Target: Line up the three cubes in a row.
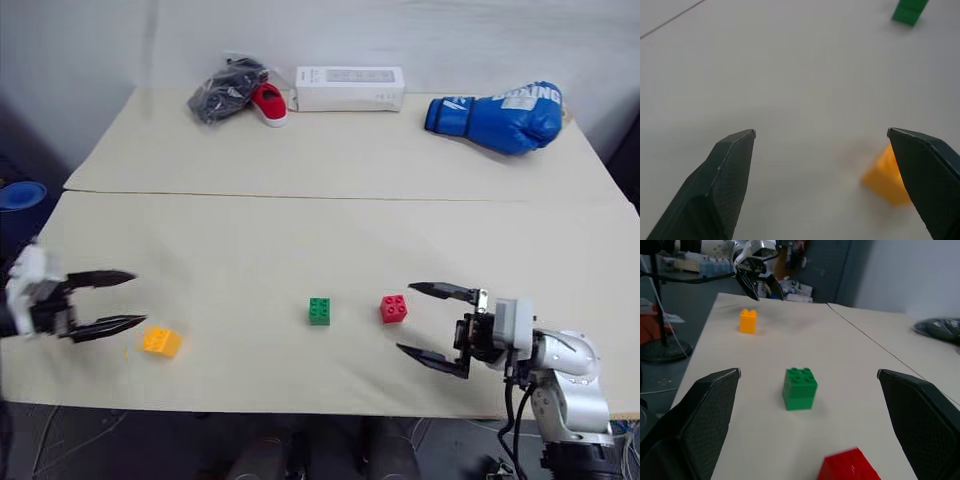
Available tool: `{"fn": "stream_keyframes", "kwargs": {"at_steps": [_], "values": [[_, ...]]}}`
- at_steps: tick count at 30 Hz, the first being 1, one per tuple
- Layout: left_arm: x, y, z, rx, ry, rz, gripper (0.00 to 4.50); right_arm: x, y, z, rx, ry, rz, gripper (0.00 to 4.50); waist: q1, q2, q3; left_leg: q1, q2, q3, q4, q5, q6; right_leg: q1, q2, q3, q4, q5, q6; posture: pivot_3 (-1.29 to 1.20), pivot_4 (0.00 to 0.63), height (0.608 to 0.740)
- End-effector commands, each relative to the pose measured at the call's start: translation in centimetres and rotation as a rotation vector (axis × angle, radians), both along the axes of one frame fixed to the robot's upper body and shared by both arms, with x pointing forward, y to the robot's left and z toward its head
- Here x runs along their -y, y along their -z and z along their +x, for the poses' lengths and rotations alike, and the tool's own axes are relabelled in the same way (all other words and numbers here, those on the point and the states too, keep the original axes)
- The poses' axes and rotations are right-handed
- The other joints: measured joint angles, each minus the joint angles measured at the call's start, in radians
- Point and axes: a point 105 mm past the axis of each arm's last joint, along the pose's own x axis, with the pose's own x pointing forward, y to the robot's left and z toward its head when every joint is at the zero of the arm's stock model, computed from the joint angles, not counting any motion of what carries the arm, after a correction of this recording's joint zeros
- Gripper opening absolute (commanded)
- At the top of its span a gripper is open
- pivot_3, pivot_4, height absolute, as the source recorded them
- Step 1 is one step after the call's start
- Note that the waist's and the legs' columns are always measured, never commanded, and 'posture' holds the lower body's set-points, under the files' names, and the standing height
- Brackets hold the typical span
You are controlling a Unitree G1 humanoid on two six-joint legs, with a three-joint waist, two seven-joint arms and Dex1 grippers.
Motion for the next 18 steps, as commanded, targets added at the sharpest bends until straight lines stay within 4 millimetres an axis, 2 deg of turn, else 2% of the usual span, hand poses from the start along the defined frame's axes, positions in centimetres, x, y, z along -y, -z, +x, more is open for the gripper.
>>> {"fn": "stream_keyframes", "kwargs": {"at_steps": [1, 4, 8, 12, 17, 18], "values": [[-3.3, 0.9, -2.7, -0.026, -0.108, 0.051, 4.41, -0.7, -0.6, -0.9, 0.056, -0.062, 0.012, 4.50, 0.003, 0.000, 0.000, 0.000, 0.000, 0.000, 0.000, -0.001, 0.001, 0.000, -0.001, 0.000, 0.000, 0.000, 0.000, 0.00, 0.150, 0.740], [-2.8, 1.6, -4.1, -0.045, -0.059, 0.064, 4.41, -0.7, -0.2, -1.1, 0.052, -0.089, -0.004, 4.50, 0.007, -0.001, 0.000, 0.000, 0.000, 0.000, 0.000, -0.003, 0.000, 0.000, -0.001, 0.001, -0.001, 0.000, 0.001, 0.00, 0.150, 0.740], [1.0, 1.0, -3.5, -0.038, 0.115, 0.028, 4.41, -0.3, 0.3, -0.9, 0.045, -0.077, -0.018, 4.50, 0.016, -0.002, -0.001, 0.000, 0.000, 0.000, 0.000, -0.003, 0.000, 0.000, -0.002, 0.000, -0.003, 0.000, 0.001, 0.00, 0.150, 0.740], [4.3, 1.5, -2.4, -0.005, 0.281, 0.090, 4.41, 0.3, 0.8, -0.9, 0.035, -0.055, -0.032, 4.50, 0.008, 0.000, 0.000, 0.001, 0.000, 0.000, 0.000, -0.004, -0.001, 0.000, -0.001, 0.001, -0.002, 0.000, 0.000, 0.00, 0.150, 0.740], [5.7, 2.5, -1.3, 0.011, 0.353, 0.129, 4.41, 0.9, 1.0, -0.8, 0.033, -0.014, -0.041, 4.50, -0.013, 0.000, 0.000, 0.001, 0.001, 0.003, 0.000, -0.003, -0.002, -0.001, 0.001, 0.001, 0.002, 0.000, 0.000, 0.00, 0.150, 0.740], [5.7, 2.8, -1.2, 0.009, 0.363, 0.139, 4.25, 0.9, 1.0, -0.8, 0.035, -0.009, -0.043, 4.50, -0.016, 0.000, 0.000, 0.001, 0.001, 0.003, 0.000, -0.003, -0.002, -0.001, 0.002, 0.001, 0.002, 0.000, 0.000, 0.00, 0.150, 0.740]]}}
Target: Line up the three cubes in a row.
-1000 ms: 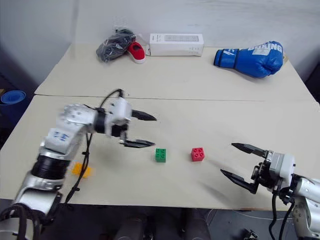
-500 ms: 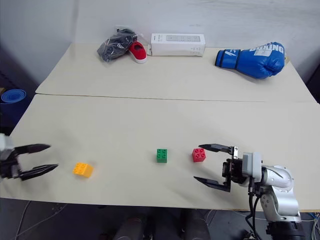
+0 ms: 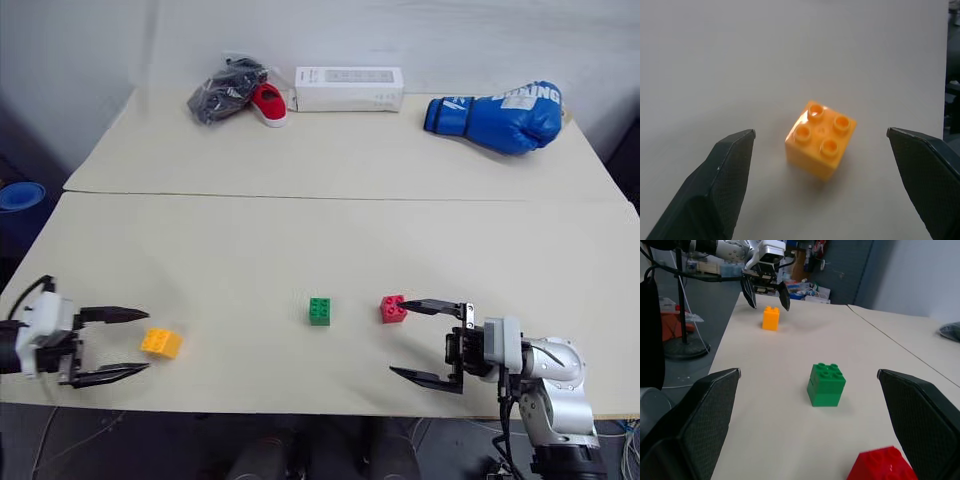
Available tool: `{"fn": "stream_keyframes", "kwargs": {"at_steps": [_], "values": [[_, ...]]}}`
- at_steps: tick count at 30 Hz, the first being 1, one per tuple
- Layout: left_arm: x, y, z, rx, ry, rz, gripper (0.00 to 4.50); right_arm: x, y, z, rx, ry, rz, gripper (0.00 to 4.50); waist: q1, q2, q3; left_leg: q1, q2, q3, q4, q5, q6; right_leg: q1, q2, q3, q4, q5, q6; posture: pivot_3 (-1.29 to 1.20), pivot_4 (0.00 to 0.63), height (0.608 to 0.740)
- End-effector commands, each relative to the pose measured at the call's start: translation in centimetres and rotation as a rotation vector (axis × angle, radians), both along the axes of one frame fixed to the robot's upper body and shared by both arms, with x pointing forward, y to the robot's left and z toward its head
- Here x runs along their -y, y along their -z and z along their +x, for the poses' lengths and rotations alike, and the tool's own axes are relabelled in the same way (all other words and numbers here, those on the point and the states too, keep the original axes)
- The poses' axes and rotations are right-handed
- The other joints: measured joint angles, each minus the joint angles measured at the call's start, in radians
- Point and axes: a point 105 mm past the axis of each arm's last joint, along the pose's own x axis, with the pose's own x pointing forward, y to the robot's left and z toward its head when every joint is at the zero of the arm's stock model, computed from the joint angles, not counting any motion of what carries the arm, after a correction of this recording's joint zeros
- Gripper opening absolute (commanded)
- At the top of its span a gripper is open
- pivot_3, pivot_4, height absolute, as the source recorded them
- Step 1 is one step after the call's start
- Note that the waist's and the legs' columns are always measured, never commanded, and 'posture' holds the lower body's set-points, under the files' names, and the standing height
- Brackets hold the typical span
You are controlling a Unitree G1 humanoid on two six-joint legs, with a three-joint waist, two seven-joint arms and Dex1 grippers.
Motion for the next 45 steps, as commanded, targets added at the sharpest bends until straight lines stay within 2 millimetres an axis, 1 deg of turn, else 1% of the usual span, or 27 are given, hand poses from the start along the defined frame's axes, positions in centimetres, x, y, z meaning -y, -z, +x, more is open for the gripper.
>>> {"fn": "stream_keyframes", "kwargs": {"at_steps": [1, 3, 8, 9, 10, 13, 15, 17, 20, 25, 27, 30, 33, 35, 37, 39, 42, 43, 45], "values": [[-0.1, 0.5, 0.3, 0.021, 0.033, 0.051, 4.05, 0.6, -0.6, 0.0, 0.035, 0.030, -0.014, 4.50, -0.006, 0.000, 0.000, 0.000, 0.000, 0.000, 0.000, 0.000, 0.000, 0.000, 0.000, 0.000, 0.000, 0.000, 0.000, 0.00, 0.150, 0.740], [0.1, 0.8, 0.4, 0.014, 0.072, 0.067, 3.60, 0.8, -0.6, 0.0, 0.036, 0.049, -0.013, 4.50, -0.005, 0.000, 0.000, 0.000, 0.000, 0.001, 0.000, 0.000, 0.000, 0.000, 0.000, 0.000, 0.000, 0.000, 0.000, 0.00, 0.150, 0.740], [0.6, 0.5, 0.7, 0.009, 0.146, 0.079, 1.95, 1.0, -0.6, -0.1, 0.031, 0.081, -0.016, 4.50, -0.001, 0.000, 0.000, 0.000, 0.000, 0.000, 0.000, 0.000, 0.001, 0.000, 0.000, 0.000, 0.000, 0.000, 0.000, 0.00, 0.150, 0.740], [0.9, 0.3, 0.8, 0.004, 0.167, 0.077, 1.66, 1.1, -0.6, -0.2, 0.031, 0.090, -0.017, 4.50, 0.001, 0.000, 0.000, 0.000, 0.000, 0.000, 0.000, 0.000, 0.001, 0.000, -0.001, 0.000, 0.000, 0.000, 0.000, 0.00, 0.150, 0.740], [1.2, 0.1, 0.8, 0.000, 0.180, 0.077, 1.48, 1.1, -0.6, -0.2, 0.032, 0.096, -0.018, 4.50, 0.001, 0.000, 0.000, 0.000, 0.000, 0.000, 0.000, 0.000, 0.001, 0.000, -0.001, 0.000, 0.000, 0.000, 0.000, 0.00, 0.150, 0.740], [2.9, -0.9, 1.7, 0.009, 0.230, 0.060, 1.49, 1.4, -0.8, -0.1, 0.040, 0.124, -0.021, 4.50, 0.002, 0.000, 0.000, 0.000, 0.000, 0.000, 0.000, 0.000, 0.001, 0.000, -0.001, 0.000, 0.000, 0.000, 0.000, 0.00, 0.150, 0.740], [4.6, -1.9, 2.9, 0.021, 0.247, 0.044, 1.49, 1.7, -1.1, 0.0, 0.052, 0.145, -0.021, 4.50, 0.004, 0.000, 0.000, 0.000, -0.001, 0.000, 0.000, 0.000, 0.001, 0.000, -0.001, 0.000, 0.000, 0.000, 0.000, 0.00, 0.150, 0.740], [5.7, -2.4, 3.8, 0.021, 0.282, 0.062, 1.49, 2.0, -1.5, 0.3, 0.061, 0.162, -0.023, 4.50, 0.003, 0.000, 0.000, 0.000, -0.001, 0.000, 0.000, 0.001, 0.001, 0.000, -0.001, 0.000, 0.000, 0.000, 0.000, 0.00, 0.150, 0.740], [7.0, -2.6, 5.0, 0.009, 0.322, 0.082, 1.49, 2.2, -1.8, 0.5, 0.061, 0.174, -0.030, 4.50, 0.001, 0.000, 0.000, 0.000, -0.001, 0.000, 0.000, 0.001, 0.001, 0.001, 0.000, 0.000, 0.000, 0.000, 0.000, 0.00, 0.150, 0.740], [7.4, -2.0, 6.4, -0.011, 0.343, 0.137, 1.49, 2.2, -2.2, 0.9, 0.060, 0.180, -0.039, 4.50, -0.004, 0.000, 0.000, 0.000, 0.000, 0.003, 0.000, 0.002, 0.001, 0.000, 0.005, 0.000, 0.000, 0.000, 0.000, 0.00, 0.150, 0.740], [7.6, -1.8, 7.0, 0.000, 0.335, 0.143, 1.49, 2.1, -2.4, 1.0, 0.063, 0.188, -0.041, 4.50, -0.002, 0.000, 0.000, 0.000, 0.001, 0.003, 0.000, 0.002, 0.000, 0.000, 0.010, 0.001, 0.000, 0.000, 0.000, 0.00, 0.150, 0.740], [8.0, -1.6, 8.0, 0.028, 0.325, 0.153, 1.49, 1.9, -2.8, 1.2, 0.063, 0.196, -0.039, 4.50, 0.001, 0.000, 0.000, 0.000, 0.001, 0.002, 0.003, 0.002, 0.000, 0.000, 0.011, 0.002, 0.001, 0.000, 0.000, 0.00, 0.150, 0.740], [8.0, -1.6, 8.4, 0.030, 0.323, 0.156, 1.49, 1.4, -3.0, 1.2, 0.056, 0.195, -0.038, 4.50, 0.003, 0.000, 0.000, -0.002, 0.001, 0.001, 0.005, 0.001, 0.001, 0.000, 0.010, 0.002, 0.001, 0.000, 0.001, 0.00, 0.150, 0.740], [7.9, -1.4, 8.3, 0.013, 0.334, 0.164, 1.49, 1.2, -3.1, 1.2, 0.049, 0.195, -0.038, 4.50, 0.002, 0.000, 0.000, -0.002, 0.001, 0.001, 0.005, 0.001, 0.001, 0.000, 0.010, 0.002, 0.001, 0.000, 0.001, 0.00, 0.150, 0.740], [8.0, -1.4, 8.1, 0.000, 0.341, 0.154, 2.23, 1.0, -3.1, 1.2, 0.045, 0.196, -0.038, 4.50, 0.002, 0.000, 0.000, -0.002, 0.001, 0.001, 0.006, 0.001, 0.001, 0.000, 0.010, 0.002, 0.001, 0.000, 0.001, 0.00, 0.150, 0.740], [8.0, -1.7, 8.2, 0.018, 0.335, 0.136, 2.83, 0.9, -3.2, 1.2, 0.043, 0.198, -0.037, 4.50, 0.002, 0.000, 0.000, -0.002, 0.001, 0.001, 0.006, 0.001, 0.001, 0.000, 0.010, 0.002, 0.001, 0.000, 0.001, 0.00, 0.150, 0.740], [7.6, -3.0, 8.4, 0.094, 0.304, 0.087, 3.76, 1.0, -3.7, 1.3, 0.045, 0.203, -0.039, 4.50, 0.002, 0.000, 0.000, -0.002, 0.001, 0.001, 0.006, 0.001, 0.001, 0.000, 0.010, 0.002, 0.001, 0.000, 0.001, 0.00, 0.150, 0.740], [7.0, -3.8, 8.1, 0.121, 0.287, 0.041, 3.76, 1.2, -3.9, 1.4, 0.048, 0.207, -0.048, 4.50, 0.001, 0.000, 0.000, -0.002, 0.002, 0.000, 0.006, 0.001, 0.001, 0.000, 0.010, 0.002, 0.001, 0.000, 0.001, 0.00, 0.150, 0.740], [5.7, -4.8, 7.3, 0.145, 0.246, -0.011, 3.76, 1.8, -4.4, 1.5, 0.057, 0.216, -0.070, 4.50, -0.003, 0.000, 0.000, -0.002, 0.002, 0.000, 0.006, 0.001, 0.001, 0.000, 0.009, 0.002, 0.001, 0.000, 0.001, 0.00, 0.150, 0.740]]}}
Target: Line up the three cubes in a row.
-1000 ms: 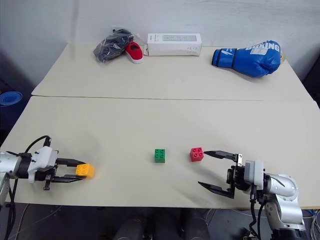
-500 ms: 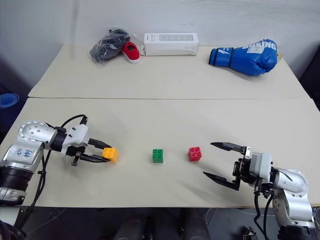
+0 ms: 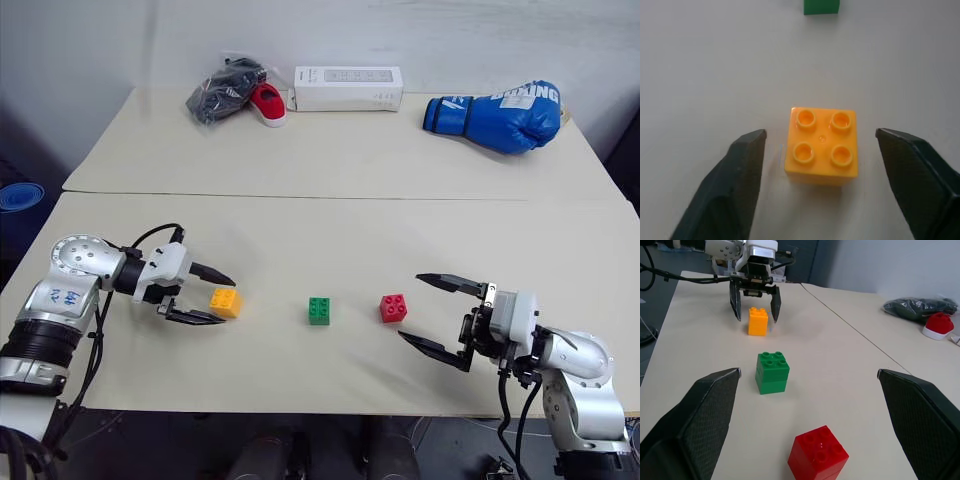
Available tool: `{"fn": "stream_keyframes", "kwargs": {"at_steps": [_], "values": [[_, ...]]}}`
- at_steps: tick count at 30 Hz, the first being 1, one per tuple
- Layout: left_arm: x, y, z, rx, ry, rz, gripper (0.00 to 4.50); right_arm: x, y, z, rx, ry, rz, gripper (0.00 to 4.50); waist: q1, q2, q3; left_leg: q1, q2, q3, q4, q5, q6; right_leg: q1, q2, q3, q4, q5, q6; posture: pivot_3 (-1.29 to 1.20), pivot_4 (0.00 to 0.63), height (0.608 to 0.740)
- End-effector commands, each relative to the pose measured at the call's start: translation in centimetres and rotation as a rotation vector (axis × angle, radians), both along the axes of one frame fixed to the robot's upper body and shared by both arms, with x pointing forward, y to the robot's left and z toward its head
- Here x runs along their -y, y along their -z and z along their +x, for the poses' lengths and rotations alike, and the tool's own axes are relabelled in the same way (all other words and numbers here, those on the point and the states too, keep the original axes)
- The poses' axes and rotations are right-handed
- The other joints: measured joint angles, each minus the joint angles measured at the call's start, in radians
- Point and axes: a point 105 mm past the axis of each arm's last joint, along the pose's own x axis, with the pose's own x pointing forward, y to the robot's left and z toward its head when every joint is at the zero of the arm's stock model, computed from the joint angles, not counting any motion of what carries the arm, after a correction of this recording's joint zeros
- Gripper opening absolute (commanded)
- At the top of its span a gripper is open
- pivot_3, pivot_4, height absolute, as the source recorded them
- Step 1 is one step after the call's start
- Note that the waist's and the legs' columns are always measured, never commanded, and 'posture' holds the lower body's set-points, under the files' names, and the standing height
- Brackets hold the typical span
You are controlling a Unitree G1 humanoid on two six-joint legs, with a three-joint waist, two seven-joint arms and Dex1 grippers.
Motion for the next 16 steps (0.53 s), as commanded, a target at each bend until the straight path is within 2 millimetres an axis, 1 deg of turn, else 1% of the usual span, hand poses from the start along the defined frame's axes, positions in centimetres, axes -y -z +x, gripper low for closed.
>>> {"fn": "stream_keyframes", "kwargs": {"at_steps": [1, 3, 6, 9, 12, 14, 16], "values": [[-2.6, -2.7, -1.1, 0.094, -0.078, -0.095, 3.76, 1.1, -2.0, 0.0, 0.056, 0.017, -0.041, 4.50, -0.008, 0.000, 0.000, 0.000, 0.001, 0.000, 0.000, 0.000, 0.000, 0.000, -0.005, 0.000, 0.000, 0.000, 0.000, 0.00, 0.150, 0.740], [-4.7, -2.3, -2.0, 0.092, -0.170, -0.067, 3.76, 2.1, -2.3, 0.2, 0.060, 0.034, -0.081, 4.50, -0.012, 0.000, 0.000, 0.000, 0.001, 0.000, 0.000, -0.001, -0.001, 0.000, -0.005, -0.001, 0.000, 0.000, 0.000, 0.00, 0.150, 0.740], [-7.2, -1.6, -3.8, 0.067, -0.276, -0.040, 3.76, 4.1, -2.6, 0.7, 0.049, 0.042, -0.162, 4.50, -0.011, 0.000, 0.000, 0.001, 0.001, 0.000, 0.000, -0.001, 0.000, 0.000, -0.006, -0.001, 0.000, 0.000, 0.000, 0.00, 0.150, 0.740], [-9.1, -1.3, -5.1, 0.054, -0.374, -0.030, 3.76, 5.6, -2.7, 1.0, 0.019, 0.010, -0.261, 4.50, -0.002, 0.000, 0.000, 0.001, 0.000, 0.000, 0.000, -0.001, 0.001, 0.001, -0.008, -0.001, -0.001, 0.000, 0.000, 0.00, 0.150, 0.740], [-10.3, -1.3, -6.0, 0.060, -0.435, -0.021, 3.76, 7.0, -2.8, 1.3, 0.009, -0.015, -0.325, 4.50, 0.006, 0.000, 0.000, 0.001, -0.001, -0.002, 0.000, -0.001, 0.002, 0.001, -0.010, -0.002, -0.003, 0.000, 0.000, 0.00, 0.150, 0.740], [-10.7, -1.5, -6.4, 0.069, -0.453, -0.026, 3.76, 7.6, -2.9, 1.6, 0.016, -0.020, -0.354, 4.50, 0.008, 0.000, 0.000, 0.001, -0.001, -0.002, 0.000, -0.002, 0.002, 0.001, -0.011, -0.002, -0.004, 0.000, 0.000, 0.00, 0.150, 0.740], [-10.8, -1.3, -6.8, 0.068, -0.464, -0.026, 3.76, 7.7, -3.6, 2.3, 0.049, -0.004, -0.351, 4.50, 0.007, 0.000, 0.000, 0.000, -0.001, -0.002, 0.000, -0.002, 0.002, 0.001, -0.011, -0.002, -0.004, 0.000, 0.000, 0.00, 0.150, 0.740]]}}
